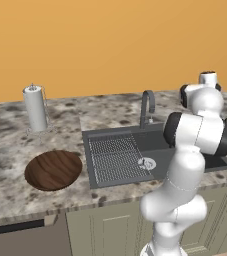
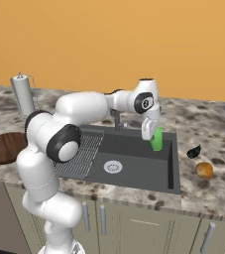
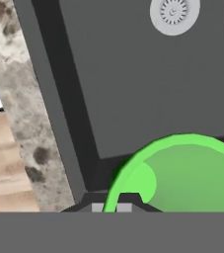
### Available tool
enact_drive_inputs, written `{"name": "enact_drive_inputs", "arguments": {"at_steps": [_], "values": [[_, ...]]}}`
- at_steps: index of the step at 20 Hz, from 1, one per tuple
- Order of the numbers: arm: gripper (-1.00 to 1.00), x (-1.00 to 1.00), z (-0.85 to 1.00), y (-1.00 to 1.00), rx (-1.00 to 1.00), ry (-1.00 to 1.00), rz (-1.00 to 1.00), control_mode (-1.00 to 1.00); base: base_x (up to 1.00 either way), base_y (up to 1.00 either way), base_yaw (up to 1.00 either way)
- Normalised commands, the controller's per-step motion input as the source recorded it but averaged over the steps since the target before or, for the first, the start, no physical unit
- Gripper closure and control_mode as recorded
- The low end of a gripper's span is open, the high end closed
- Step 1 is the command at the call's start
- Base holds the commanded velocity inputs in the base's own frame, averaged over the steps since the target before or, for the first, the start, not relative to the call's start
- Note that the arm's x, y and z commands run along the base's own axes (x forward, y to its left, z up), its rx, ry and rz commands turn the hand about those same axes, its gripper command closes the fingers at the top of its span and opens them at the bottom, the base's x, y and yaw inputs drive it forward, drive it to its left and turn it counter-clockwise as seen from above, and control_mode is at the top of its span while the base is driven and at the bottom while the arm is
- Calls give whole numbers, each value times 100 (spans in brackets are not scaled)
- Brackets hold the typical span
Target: Remove the eggplant and potato from the sink. Then move the bowl and cup from the counter to the sink for washing.
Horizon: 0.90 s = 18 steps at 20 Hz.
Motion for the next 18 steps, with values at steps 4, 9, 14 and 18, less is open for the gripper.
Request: {"name": "enact_drive_inputs", "arguments": {"at_steps": [4,9,14,18], "values": [[100,34,-19,0,-8,0,0,-100,0,0,0],[100,34,-20,0,-1,0,0,-100,0,0,0],[100,31,-20,-1,0,0,0,-100,0,0,0],[100,31,-19,-2,1,0,0,-100,0,0,0]]}}
